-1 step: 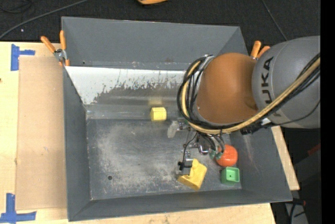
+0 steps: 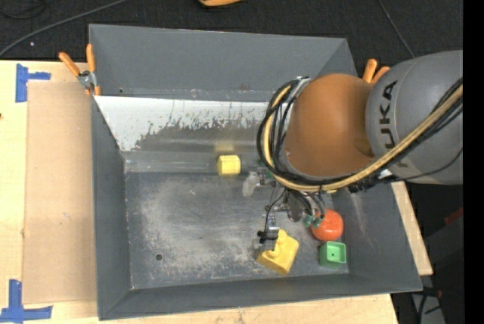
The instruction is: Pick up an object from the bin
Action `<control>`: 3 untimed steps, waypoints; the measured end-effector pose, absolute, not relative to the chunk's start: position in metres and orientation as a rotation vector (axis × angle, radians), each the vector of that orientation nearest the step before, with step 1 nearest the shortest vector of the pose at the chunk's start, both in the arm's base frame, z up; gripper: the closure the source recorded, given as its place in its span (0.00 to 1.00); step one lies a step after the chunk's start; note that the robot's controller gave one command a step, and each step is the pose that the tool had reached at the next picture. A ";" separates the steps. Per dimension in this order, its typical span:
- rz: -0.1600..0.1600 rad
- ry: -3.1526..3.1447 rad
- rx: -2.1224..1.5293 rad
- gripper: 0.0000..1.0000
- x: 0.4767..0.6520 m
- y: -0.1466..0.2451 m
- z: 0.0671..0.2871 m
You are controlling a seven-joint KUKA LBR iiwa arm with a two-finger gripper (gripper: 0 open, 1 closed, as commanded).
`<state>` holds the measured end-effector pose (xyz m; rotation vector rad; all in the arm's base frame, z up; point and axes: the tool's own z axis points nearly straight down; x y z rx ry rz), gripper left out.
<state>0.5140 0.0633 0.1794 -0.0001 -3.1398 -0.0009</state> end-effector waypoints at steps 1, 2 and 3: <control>-0.001 -3.136 0.168 0.00 0.491 0.025 0.111; -0.003 -3.123 0.331 0.00 0.487 0.009 0.104; 0.000 -3.130 -0.024 0.00 0.475 -0.022 0.099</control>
Offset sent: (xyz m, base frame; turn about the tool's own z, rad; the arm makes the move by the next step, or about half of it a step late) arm -0.0251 -0.0643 -0.0418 -0.3008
